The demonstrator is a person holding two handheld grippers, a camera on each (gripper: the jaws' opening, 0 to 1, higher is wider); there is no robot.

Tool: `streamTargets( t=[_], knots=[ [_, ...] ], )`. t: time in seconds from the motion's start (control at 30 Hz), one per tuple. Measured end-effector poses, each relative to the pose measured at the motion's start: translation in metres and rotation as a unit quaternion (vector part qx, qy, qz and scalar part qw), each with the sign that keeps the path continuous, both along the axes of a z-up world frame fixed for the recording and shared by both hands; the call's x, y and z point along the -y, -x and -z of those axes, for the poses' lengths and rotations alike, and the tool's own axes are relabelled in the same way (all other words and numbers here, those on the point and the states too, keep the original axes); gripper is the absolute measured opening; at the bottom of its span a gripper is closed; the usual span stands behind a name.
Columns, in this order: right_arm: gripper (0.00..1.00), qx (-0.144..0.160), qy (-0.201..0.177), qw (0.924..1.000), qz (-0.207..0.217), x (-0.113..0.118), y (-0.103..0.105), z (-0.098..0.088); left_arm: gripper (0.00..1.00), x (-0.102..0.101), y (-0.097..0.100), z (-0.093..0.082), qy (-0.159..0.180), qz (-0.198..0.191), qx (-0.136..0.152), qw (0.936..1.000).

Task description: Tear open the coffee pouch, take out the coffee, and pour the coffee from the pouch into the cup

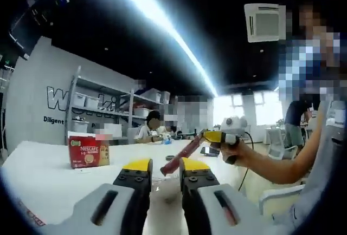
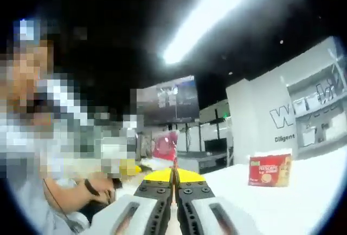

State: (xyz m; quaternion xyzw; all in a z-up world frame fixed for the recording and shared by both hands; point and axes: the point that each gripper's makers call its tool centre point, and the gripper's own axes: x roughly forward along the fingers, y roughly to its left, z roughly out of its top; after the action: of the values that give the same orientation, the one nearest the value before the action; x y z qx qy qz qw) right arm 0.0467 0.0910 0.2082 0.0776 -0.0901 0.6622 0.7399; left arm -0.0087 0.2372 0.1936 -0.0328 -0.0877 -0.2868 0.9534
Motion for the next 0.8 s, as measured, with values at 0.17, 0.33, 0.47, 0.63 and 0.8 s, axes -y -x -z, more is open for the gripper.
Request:
streamTargets(
  t=[0.17, 0.33, 0.47, 0.63, 0.8],
  knots=[
    [0.02, -0.017, -0.004, 0.9996, 0.021, 0.009, -0.003, 0.008, 0.22, -0.008, 0.003, 0.004, 0.005, -0.010, -0.009, 0.9999],
    [0.02, -0.034, -0.064, 0.9973, 0.013, 0.020, 0.000, -0.003, 0.22, -0.013, 0.005, 0.005, -0.006, -0.025, -0.009, 0.9996],
    [0.02, -0.032, -0.034, 0.9983, 0.034, 0.017, -0.001, 0.014, 0.22, -0.012, 0.007, 0.009, -0.019, -0.022, -0.011, 0.9995],
    [0.02, -0.045, -0.041, 0.9973, 0.041, 0.020, -0.001, 0.013, 0.22, -0.015, 0.008, 0.011, -0.016, -0.022, -0.012, 0.9996],
    [0.02, -0.052, -0.071, 0.9958, 0.026, 0.021, 0.004, 0.005, 0.22, -0.018, 0.010, 0.013, -0.018, -0.023, -0.013, 0.9995]
  ],
)
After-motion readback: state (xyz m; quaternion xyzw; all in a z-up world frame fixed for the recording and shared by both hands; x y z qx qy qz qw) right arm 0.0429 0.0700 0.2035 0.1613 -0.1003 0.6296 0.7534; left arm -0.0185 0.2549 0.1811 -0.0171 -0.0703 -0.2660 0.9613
